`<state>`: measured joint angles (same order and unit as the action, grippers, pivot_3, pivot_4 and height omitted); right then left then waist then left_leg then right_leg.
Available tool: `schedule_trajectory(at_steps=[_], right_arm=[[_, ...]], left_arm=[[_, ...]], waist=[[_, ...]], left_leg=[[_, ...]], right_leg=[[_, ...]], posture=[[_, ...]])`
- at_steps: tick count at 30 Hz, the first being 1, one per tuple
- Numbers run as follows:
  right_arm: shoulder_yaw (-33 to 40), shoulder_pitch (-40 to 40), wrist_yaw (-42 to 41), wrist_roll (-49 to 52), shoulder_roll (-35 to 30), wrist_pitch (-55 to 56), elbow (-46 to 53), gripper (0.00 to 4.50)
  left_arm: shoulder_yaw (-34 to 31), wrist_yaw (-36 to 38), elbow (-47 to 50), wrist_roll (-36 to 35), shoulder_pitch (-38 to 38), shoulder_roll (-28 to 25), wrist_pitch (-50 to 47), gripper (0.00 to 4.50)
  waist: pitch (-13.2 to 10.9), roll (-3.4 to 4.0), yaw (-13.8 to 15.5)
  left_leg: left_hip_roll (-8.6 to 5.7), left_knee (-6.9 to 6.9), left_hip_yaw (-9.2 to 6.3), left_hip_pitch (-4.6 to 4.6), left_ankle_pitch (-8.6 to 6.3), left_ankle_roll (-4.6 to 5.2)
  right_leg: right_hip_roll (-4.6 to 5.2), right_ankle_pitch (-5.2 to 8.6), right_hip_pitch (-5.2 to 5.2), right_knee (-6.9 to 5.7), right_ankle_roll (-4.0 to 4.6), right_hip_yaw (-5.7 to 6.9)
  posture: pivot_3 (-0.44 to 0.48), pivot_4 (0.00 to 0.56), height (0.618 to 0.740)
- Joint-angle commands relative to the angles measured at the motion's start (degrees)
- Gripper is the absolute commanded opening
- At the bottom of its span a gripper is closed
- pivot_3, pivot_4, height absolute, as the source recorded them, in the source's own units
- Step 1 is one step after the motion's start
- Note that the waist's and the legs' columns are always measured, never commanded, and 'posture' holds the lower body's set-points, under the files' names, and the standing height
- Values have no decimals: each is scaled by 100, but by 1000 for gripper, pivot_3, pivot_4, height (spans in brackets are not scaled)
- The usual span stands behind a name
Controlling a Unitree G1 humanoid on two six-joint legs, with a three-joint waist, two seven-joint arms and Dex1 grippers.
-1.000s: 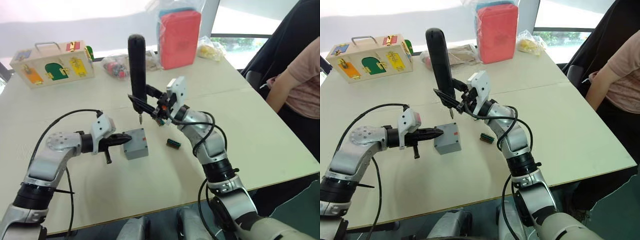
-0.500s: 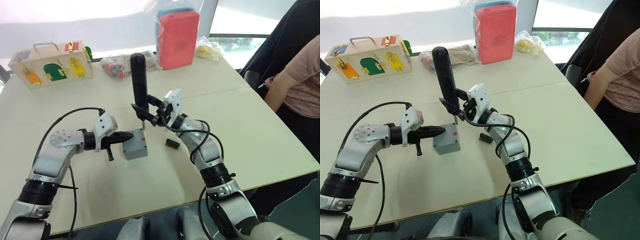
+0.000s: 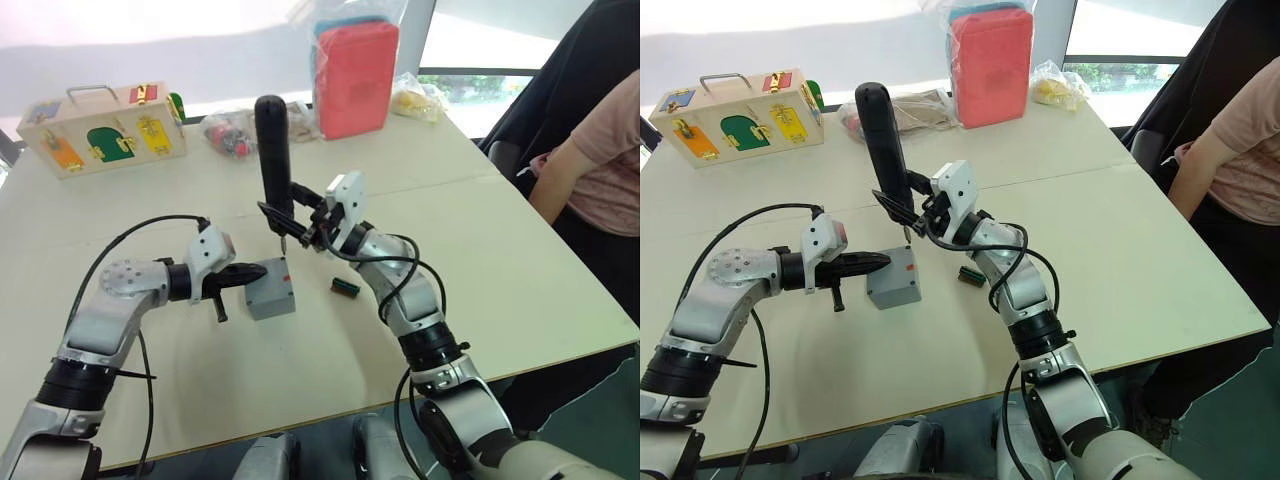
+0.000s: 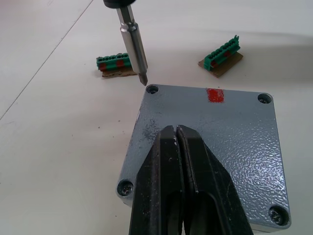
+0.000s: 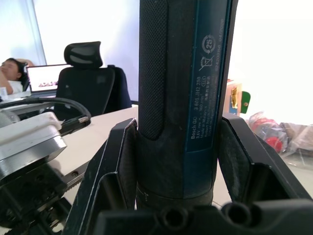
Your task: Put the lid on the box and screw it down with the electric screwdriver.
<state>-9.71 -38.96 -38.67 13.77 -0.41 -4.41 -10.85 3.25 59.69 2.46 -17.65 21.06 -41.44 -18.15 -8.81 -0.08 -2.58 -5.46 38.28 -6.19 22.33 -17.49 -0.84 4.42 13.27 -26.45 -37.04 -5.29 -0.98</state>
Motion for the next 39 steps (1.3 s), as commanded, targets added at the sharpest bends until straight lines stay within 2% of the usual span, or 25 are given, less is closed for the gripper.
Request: schedule_trajectory(at_steps=[1,13,28,39], right_arm=[[-27,-120,-53,165,77,3,551,1885],[-57,-125,-88,217,102,-179,714,1885],[2,-161,-55,3,0,156,250,1885],[-88,-91,-231,174,14,-201,372,1885]], left_arm=[[37,-1,-10,89,-96,-28,-52,0],[20,-12,30,79,-140,-48,-71,0],[9,-34,108,70,-159,-71,-143,0],[-10,-89,168,59,-189,-69,-167,0]], waist=[[0,0,0],[0,0,-1],[0,0,-2],[2,0,-2]], left_leg=[[0,0,0,0,0,0],[0,0,0,-1,0,0],[0,0,0,-1,0,0],[0,0,0,-4,0,0]], right_leg=[[0,0,0,-1,0,0],[0,0,0,-2,0,0],[0,0,0,-2,0,0],[0,0,2,-3,0,0]], posture=[[0,150,740],[0,150,740],[0,150,740],[0,150,740]])
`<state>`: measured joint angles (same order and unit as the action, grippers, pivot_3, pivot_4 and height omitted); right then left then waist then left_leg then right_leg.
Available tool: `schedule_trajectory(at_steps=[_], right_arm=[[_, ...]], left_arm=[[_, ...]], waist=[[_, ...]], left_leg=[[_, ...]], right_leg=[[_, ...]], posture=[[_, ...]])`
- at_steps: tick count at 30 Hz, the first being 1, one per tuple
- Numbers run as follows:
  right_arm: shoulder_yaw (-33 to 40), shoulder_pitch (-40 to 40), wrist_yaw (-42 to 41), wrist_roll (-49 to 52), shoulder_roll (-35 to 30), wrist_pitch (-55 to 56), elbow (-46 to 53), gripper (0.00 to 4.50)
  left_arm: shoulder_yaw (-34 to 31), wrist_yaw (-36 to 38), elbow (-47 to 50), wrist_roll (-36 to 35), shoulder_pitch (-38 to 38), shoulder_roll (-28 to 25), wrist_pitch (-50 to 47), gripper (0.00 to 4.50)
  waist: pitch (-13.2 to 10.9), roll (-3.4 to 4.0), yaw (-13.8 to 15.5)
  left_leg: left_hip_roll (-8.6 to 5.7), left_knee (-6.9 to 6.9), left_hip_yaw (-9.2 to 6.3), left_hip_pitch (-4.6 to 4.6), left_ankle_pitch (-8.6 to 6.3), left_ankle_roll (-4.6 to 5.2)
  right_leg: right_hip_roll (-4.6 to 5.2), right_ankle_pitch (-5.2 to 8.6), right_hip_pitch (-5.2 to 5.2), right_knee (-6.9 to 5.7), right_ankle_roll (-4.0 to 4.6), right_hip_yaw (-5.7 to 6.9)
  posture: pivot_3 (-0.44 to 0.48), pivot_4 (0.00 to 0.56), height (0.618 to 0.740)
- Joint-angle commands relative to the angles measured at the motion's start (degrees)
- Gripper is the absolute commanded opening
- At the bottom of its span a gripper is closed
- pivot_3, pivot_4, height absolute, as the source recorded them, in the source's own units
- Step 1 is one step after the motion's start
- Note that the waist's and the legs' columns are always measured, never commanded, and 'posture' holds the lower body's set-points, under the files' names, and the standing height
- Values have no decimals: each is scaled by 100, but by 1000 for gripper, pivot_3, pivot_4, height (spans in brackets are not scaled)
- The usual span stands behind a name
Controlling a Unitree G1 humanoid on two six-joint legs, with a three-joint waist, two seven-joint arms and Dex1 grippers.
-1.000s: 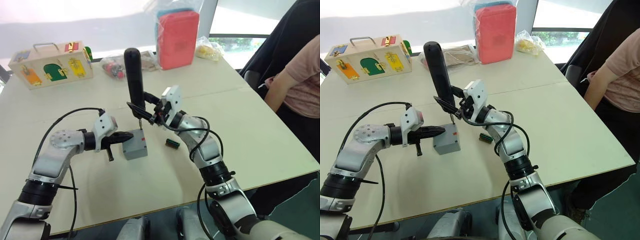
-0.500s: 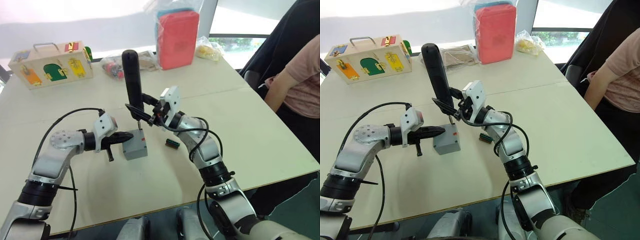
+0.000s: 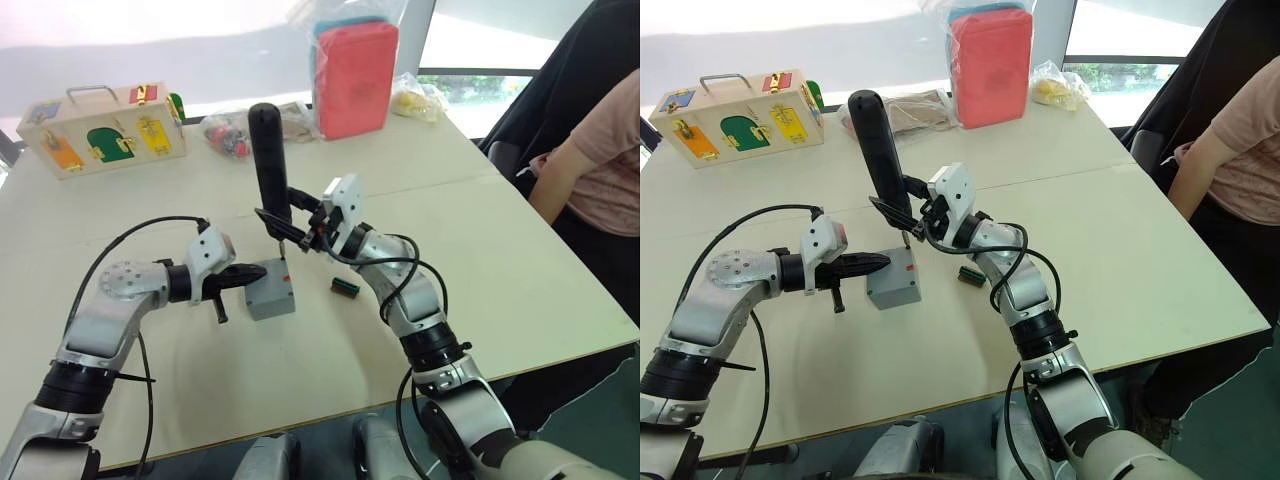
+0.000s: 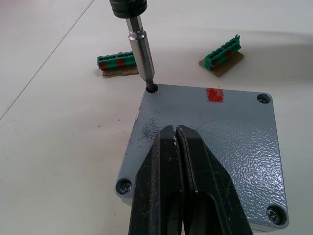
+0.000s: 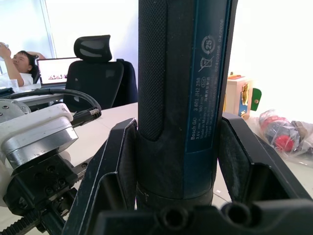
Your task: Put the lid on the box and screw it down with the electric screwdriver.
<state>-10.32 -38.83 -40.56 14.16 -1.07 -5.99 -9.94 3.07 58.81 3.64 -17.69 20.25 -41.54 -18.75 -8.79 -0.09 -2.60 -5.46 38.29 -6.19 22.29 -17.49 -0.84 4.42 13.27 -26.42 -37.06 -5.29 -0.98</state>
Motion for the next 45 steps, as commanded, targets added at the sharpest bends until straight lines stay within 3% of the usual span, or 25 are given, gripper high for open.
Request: schedule_trajectory(at_steps=[1,17,21,23,38,45], right_arm=[[-47,-94,-54,139,91,-75,299,1885],[-266,95,-14,-362,-101,37,-221,1885],[-199,184,151,-372,-69,-93,-422,1885],[-176,223,181,-327,-57,-141,-452,1885],[-321,499,379,-501,-124,-546,-579,1885],[-338,520,414,-500,-137,-553,-537,1885]], left_arm=[[7,-6,52,61,-108,-60,-110,0],[34,-25,136,107,-189,-82,-118,0],[36,-38,170,104,-219,-71,-131,0],[38,-45,186,101,-232,-63,-137,0],[108,-79,210,194,-313,-8,-115,0],[115,-95,210,208,-299,4,-136,0]], waist=[[0,0,0],[7,-1,0],[15,0,13],[17,2,24],[115,3,27],[122,7,31]], left_leg=[[0,0,0,0,0,0],[0,0,1,-6,0,0],[0,-4,3,-40,0,0],[1,-19,1,-105,-4,6],[1,-21,1,-120,-7,10],[8,-52,1,-202,-38,63]], right_leg=[[0,0,0,0,0,0],[0,0,6,0,0,0],[1,0,36,2,0,-1],[0,4,103,25,-1,0],[-1,5,122,38,-1,-2],[-9,5,207,85,-2,-2]], posture=[[0,150,740],[0,150,740],[0,150,740],[0,150,740],[0,150,740],[0,150,740]])
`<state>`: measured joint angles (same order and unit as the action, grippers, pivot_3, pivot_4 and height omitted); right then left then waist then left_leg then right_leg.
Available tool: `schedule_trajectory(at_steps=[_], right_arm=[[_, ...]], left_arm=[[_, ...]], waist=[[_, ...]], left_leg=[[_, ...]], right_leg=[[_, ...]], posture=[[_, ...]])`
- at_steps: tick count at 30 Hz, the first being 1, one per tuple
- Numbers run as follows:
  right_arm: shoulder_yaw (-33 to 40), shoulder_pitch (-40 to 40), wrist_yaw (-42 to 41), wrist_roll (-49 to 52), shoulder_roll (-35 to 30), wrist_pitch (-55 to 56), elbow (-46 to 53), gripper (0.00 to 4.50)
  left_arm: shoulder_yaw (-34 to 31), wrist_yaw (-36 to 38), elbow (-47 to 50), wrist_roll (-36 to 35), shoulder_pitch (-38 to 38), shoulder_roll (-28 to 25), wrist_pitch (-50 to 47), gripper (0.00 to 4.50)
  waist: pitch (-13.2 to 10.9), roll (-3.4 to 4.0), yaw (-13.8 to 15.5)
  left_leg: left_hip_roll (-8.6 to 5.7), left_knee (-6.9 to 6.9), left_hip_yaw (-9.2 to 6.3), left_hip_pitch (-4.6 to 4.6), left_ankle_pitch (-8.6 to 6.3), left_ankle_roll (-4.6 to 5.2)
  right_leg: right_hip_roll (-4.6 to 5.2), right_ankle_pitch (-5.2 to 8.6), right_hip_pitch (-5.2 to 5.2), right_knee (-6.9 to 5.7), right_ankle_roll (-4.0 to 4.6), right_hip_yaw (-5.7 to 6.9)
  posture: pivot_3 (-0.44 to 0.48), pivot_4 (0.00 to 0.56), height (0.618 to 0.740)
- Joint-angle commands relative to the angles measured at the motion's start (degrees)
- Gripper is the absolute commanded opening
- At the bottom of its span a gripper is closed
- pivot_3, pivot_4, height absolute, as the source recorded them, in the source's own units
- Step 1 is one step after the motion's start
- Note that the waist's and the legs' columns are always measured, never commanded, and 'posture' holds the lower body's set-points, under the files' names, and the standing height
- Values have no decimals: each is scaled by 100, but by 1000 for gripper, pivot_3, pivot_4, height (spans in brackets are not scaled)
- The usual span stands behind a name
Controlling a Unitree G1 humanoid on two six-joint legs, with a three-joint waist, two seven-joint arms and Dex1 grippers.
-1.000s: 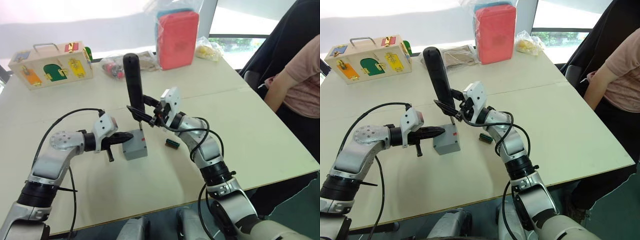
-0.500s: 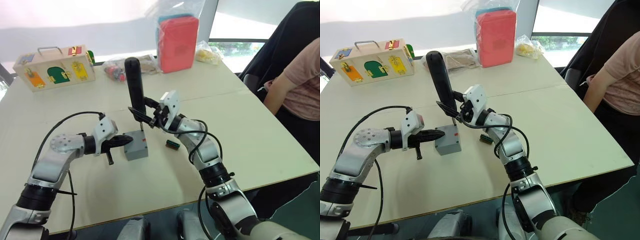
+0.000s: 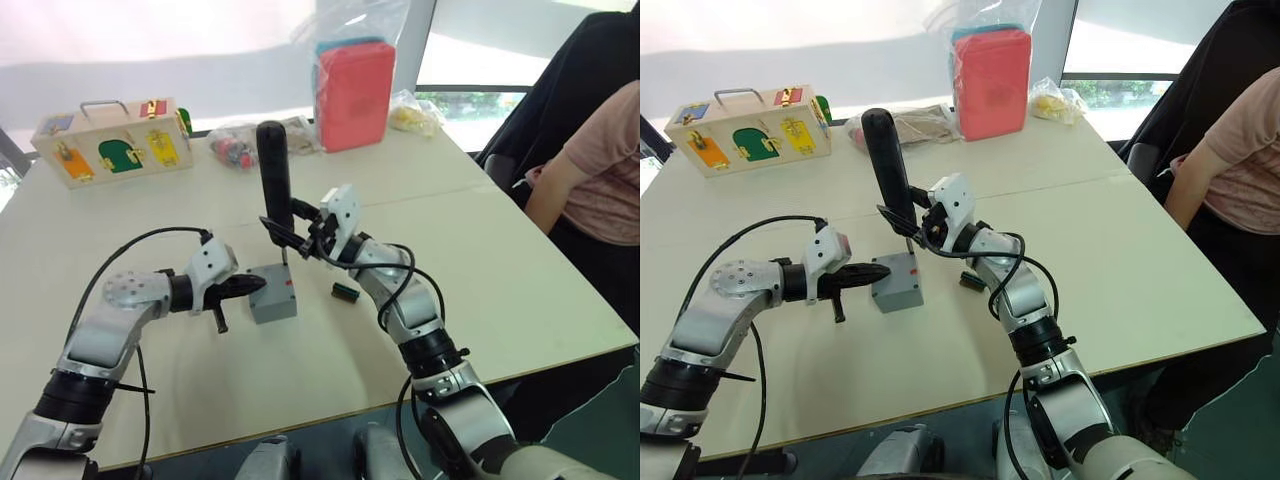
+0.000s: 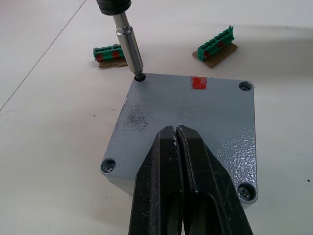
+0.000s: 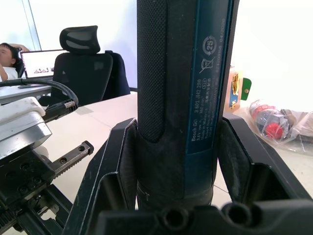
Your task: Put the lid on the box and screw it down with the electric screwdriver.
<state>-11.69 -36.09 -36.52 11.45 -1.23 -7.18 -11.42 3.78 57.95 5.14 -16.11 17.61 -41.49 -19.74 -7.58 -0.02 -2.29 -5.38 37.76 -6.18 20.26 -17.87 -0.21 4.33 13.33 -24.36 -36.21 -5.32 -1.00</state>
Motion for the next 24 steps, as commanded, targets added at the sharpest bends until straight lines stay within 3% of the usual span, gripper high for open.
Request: schedule_trajectory(at_steps=[1,15,20,24], right_arm=[[-195,233,21,-233,-126,-426,-390,1885],[228,-340,136,138,-127,-380,469,1885],[865,-976,500,931,-167,-1460,1536,1885],[1328,-1320,954,1374,-503,-2748,1964,1885]], left_arm=[[44,-9,62,51,-34,0,-38,0],[42,11,112,21,3,36,-77,0],[-51,-8,306,-75,54,30,-131,0],[-162,-21,545,-213,133,-5,-239,0]], waist=[[1,1,1],[-1,4,40],[-31,9,92],[-32,10,124]], left_leg=[[0,0,0,0,0,0],[0,0,0,13,0,-1],[-1,2,0,38,6,-11],[-1,22,-1,124,25,-43]], right_leg=[[0,0,0,0,0,0],[1,0,-9,5,0,0],[4,0,-31,6,0,0],[4,-2,-113,-7,0,1]], posture=[[0,150,740],[0,150,740],[0,150,740],[0,150,740]])
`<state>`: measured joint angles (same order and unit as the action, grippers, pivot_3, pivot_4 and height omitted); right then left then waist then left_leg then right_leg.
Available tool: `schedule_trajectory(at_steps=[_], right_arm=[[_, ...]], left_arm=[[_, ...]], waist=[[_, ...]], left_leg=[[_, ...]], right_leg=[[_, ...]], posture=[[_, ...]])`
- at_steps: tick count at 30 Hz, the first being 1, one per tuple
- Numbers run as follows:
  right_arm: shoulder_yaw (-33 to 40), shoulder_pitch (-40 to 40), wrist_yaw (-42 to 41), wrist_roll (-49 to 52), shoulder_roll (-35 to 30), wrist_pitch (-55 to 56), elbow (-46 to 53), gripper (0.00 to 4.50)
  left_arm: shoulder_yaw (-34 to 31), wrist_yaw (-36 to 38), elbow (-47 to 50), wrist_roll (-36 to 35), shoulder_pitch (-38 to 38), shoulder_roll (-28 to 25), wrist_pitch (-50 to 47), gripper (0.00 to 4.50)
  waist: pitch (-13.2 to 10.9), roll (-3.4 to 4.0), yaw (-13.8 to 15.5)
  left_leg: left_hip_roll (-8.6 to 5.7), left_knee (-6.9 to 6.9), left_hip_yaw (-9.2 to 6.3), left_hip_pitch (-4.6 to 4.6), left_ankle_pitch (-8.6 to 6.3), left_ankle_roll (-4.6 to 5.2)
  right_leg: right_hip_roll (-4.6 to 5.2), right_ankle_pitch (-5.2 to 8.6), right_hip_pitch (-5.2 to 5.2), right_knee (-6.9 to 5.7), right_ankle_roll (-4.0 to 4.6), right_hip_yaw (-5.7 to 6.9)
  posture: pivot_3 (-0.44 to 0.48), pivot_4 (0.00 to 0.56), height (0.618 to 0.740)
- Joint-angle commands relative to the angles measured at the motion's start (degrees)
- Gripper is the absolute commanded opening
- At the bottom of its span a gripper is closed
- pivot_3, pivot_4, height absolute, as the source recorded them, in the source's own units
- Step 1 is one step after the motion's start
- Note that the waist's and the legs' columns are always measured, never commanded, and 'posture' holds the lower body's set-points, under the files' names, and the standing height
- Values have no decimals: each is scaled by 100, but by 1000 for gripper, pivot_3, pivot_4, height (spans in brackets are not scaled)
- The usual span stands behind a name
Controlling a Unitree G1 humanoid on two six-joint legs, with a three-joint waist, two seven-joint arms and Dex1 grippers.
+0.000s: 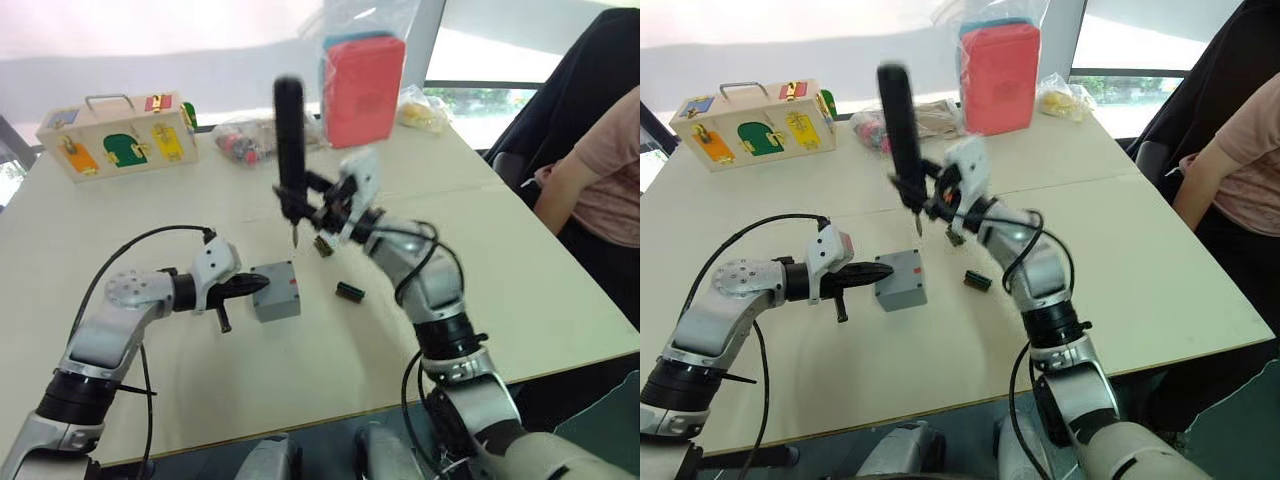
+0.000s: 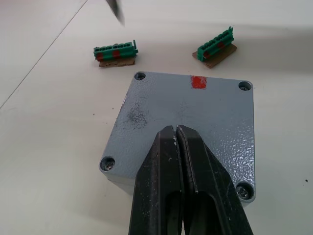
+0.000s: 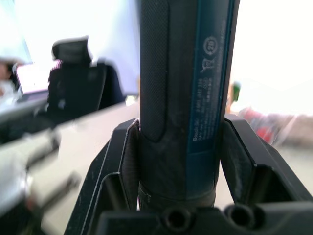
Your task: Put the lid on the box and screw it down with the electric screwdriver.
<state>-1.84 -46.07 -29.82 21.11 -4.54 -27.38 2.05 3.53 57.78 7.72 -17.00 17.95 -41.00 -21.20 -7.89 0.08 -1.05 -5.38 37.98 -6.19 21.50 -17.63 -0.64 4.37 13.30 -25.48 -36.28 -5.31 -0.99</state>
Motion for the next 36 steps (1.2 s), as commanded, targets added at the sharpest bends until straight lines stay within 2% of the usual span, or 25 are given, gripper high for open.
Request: schedule_trajectory(at_steps=[1,5,9,13,16,19,24,30,32,33,36], right_arm=[[435,-388,360,490,-372,-1186,701,1885],[683,-595,617,802,-1073,-2757,912,1885],[402,-801,657,643,-2193,-4426,832,1885],[-70,-970,477,712,-2994,-6000,248,1885],[-335,-1064,334,727,-3256,-6351,31,1885],[-1021,-1043,86,768,-3631,-6494,-450,1885],[-1226,-1121,228,403,-3423,-6363,-1297,1885],[-1194,-1128,299,242,-3204,-6409,-1615,1885],[-1180,-1116,279,223,-3182,-6367,-1633,2839],[-1169,-1123,252,222,-3190,-6336,-1596,2927],[-1131,-1163,184,226,-3220,-6305,-1519,4033]], left_arm=[[-187,3,359,-170,129,-69,-110,0],[-395,16,644,-414,181,-132,-277,0],[-787,60,1114,-876,221,-322,-576,0],[-1048,79,1446,-1239,201,-497,-820,0],[-1104,43,1560,-1375,193,-537,-933,0],[-1200,-19,1705,-1566,176,-531,-1049,0],[-1232,-206,1886,-1663,89,-498,-1104,0],[-1282,-378,2050,-1774,-11,-530,-1172,0],[-1343,-453,2081,-1794,-51,-544,-1218,0],[-1367,-483,2090,-1803,-70,-557,-1246,0],[-1381,-543,2116,-1809,-112,-594,-1279,0]], waist=[[0,0,2],[-2,-3,25],[-35,17,29],[-51,14,14],[-61,16,-6],[-71,18,1],[-84,6,20],[-86,5,19],[-86,5,18],[-86,5,20],[-86,5,25]], left_leg=[[0,-2,0,0,0,0],[-2,0,1,0,-2,4],[-2,-2,3,3,-2,6],[-1,-4,5,11,-4,9],[1,-4,10,10,-19,36],[1,-3,12,10,-20,38],[-1,4,14,10,-14,26],[1,5,15,10,-8,15],[1,5,15,7,-8,15],[1,6,15,6,-8,15],[0,6,15,6,-8,15]], right_leg=[[0,0,0,2,0,0],[7,0,10,8,0,2],[8,0,6,9,0,2],[9,0,1,17,0,2],[9,0,2,17,0,-1],[8,0,0,15,0,-2],[11,0,4,17,-1,-1],[9,-1,5,16,-1,-1],[9,-1,8,16,-1,-1],[8,-1,9,16,-1,-1],[8,-1,9,16,-1,-1]], posture=[[0,150,740],[0,150,740],[0,150,740],[0,150,740],[0,150,740],[0,150,740],[0,150,740],[0,150,740],[0,150,740],[0,150,740],[0,150,740]])
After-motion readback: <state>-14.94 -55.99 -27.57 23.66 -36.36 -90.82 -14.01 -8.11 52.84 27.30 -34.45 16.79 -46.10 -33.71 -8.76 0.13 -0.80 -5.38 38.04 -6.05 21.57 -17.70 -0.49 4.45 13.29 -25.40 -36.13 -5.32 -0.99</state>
